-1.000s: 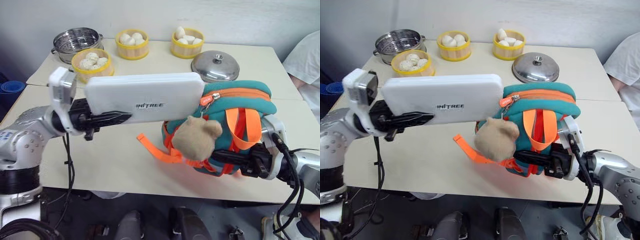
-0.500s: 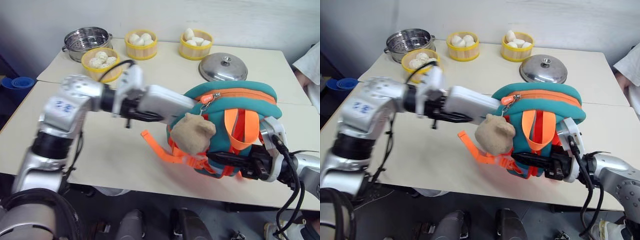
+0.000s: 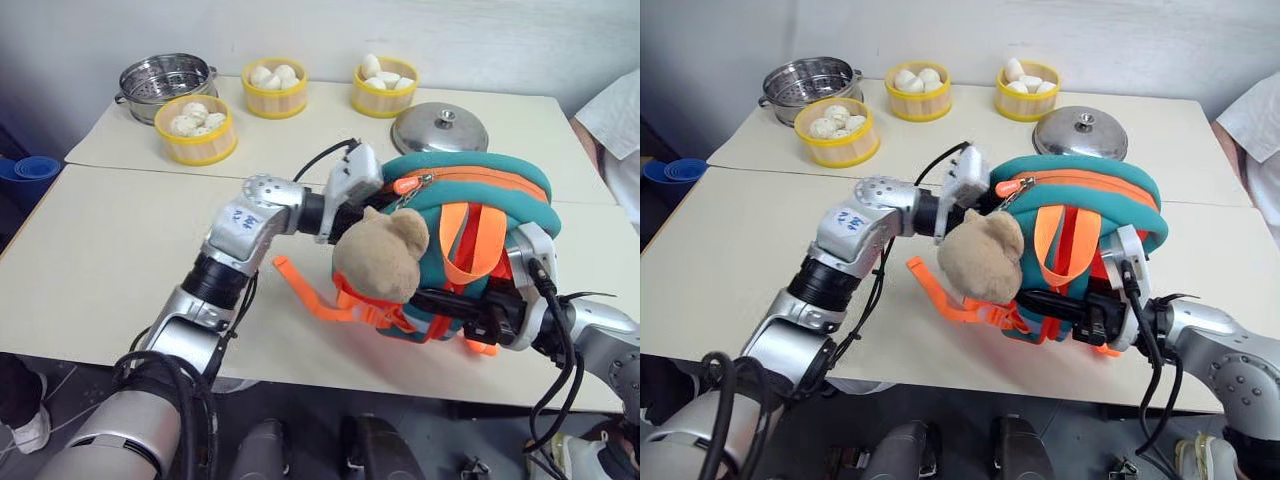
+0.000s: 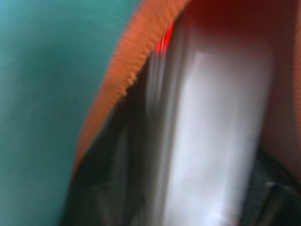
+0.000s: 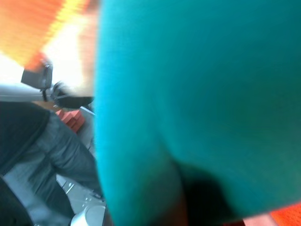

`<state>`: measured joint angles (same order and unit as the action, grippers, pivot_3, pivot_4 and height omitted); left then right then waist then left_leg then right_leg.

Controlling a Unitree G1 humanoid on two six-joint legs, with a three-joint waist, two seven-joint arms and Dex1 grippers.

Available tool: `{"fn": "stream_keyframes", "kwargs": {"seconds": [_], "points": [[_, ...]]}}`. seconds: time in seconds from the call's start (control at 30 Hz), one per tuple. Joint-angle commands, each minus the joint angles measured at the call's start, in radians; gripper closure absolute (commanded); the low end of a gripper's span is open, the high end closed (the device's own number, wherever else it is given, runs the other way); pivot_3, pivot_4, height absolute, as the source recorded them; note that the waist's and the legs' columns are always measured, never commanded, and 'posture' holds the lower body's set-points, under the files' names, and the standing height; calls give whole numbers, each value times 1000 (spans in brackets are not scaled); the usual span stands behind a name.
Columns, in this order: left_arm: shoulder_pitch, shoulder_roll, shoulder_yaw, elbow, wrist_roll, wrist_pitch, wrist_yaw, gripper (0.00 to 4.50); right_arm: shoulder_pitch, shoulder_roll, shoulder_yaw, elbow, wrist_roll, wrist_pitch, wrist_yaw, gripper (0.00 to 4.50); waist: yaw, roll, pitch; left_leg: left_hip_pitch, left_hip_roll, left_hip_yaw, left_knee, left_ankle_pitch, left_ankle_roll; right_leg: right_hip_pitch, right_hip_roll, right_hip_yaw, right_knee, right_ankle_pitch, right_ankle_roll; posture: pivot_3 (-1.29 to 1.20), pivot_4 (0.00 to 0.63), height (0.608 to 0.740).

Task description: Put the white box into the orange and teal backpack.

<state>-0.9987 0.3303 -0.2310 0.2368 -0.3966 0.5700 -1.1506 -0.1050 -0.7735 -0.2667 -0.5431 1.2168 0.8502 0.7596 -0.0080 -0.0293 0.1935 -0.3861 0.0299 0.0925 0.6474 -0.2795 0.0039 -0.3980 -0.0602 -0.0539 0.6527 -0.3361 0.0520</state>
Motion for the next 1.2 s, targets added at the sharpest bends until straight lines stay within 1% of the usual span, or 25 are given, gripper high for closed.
{"fn": "stream_keyframes", "kwargs": {"seconds": [0.03,0.07,0.17,0.23,0.27,0.33,0.43,0.47,0.57,0.67,0.8,0.9,0.97,1.0,1.07,1.1,1.13,1.2], "points": [[27,164,109,-71,-127,2,-256,551,12,17,-10,-25,-15,-29,-27,4500,-7,0,0,0,0,0,0,1,-1,0,0,0,0,0,0,0,150,740],[41,219,125,-70,-139,-3,-311,551,12,21,-10,-22,-22,-32,-30,4500,-15,0,0,0,0,0,0,1,-2,0,0,0,1,0,0,0,150,740],[77,318,139,-75,-128,-46,-386,551,7,32,-3,-17,-46,-45,-35,4500,-17,0,0,0,0,0,0,1,-3,0,0,-1,1,-1,-2,0,150,740],[131,356,163,-143,-138,-69,-401,551,-2,42,4,-10,-67,-57,-43,4500,-15,0,0,0,0,-1,0,1,-1,0,-1,-1,1,-1,-1,0,150,740],[160,356,177,-188,-151,-83,-389,551,-6,48,7,-6,-81,-62,-47,4500,-13,0,0,0,-1,-1,0,1,-1,1,-1,0,1,-1,-1,0,150,740],[222,338,199,-299,-171,-104,-330,551,-12,55,16,1,-97,-68,-49,4500,-9,0,0,0,-1,-1,0,0,1,1,-2,0,0,-1,-1,0,150,740],[292,289,203,-408,-131,-181,-232,551,-23,63,30,9,-114,-73,-50,4500,-1,0,0,-1,-1,-1,1,-1,2,1,-2,0,-1,0,0,0,150,740],[306,278,201,-425,-120,-199,-209,551,-26,65,33,11,-116,-74,-51,4500,3,0,0,-1,-1,-1,1,-1,2,1,-2,0,-1,0,0,0,150,740],[354,179,186,-476,-62,-286,-58,551,-38,74,45,13,-117,-69,-52,4500,4,1,0,0,-1,-1,1,-2,5,1,-2,0,0,0,0,0,150,740],[397,135,148,-493,-7,-337,4,551,-46,73,51,15,-111,-60,-48,4500,2,1,0,1,-1,-1,1,-4,7,1,-1,0,1,0,0,0,150,740],[424,72,117,-535,-31,-329,71,551,-46,69,56,15,-113,-59,-46,4500,4,1,0,1,-1,0,0,-4,7,1,-1,0,1,0,0,0,150,740],[430,63,105,-539,-15,-340,95,1119,-40,69,55,13,-113,-62,-47,4500,3,1,0,1,-1,0,1,-4,7,1,-1,0,1,0,0,0,150,740],[432,71,104,-536,-10,-343,101,1658,-34,70,56,11,-117,-64,-47,4500,3,1,0,1,-1,0,1,-4,7,2,-1,0,1,0,0,0,150,740],[432,73,106,-534,-8,-343,109,2000,-30,70,57,9,-119,-66,-46,4500,3,1,0,1,-1,0,1,-4,7,2,-1,0,1,0,0,0,150,740],[427,77,131,-519,-39,-320,118,2525,-20,69,54,10,-128,-72,-42,4500,4,1,0,1,-1,0,1,-4,7,2,-1,0,1,0,0,0,150,740],[421,88,147,-511,-57,-313,109,2743,-14,68,50,11,-133,-77,-43,4500,4,1,0,1,-1,0,1,-4,7,2,-1,0,1,0,0,0,150,740],[405,116,177,-498,-87,-284,93,3009,-7,68,40,14,-136,-83,-45,4500,4,1,0,1,-1,0,1,-4,7,2,-1,0,1,0,0,0,150,740],[387,159,212,-485,-130,-244,67,3405,3,69,28,16,-139,-91,-49,4500,3,1,0,1,-1,0,1,-4,7,2,-1,0,1,0,0,0,150,740]]}}
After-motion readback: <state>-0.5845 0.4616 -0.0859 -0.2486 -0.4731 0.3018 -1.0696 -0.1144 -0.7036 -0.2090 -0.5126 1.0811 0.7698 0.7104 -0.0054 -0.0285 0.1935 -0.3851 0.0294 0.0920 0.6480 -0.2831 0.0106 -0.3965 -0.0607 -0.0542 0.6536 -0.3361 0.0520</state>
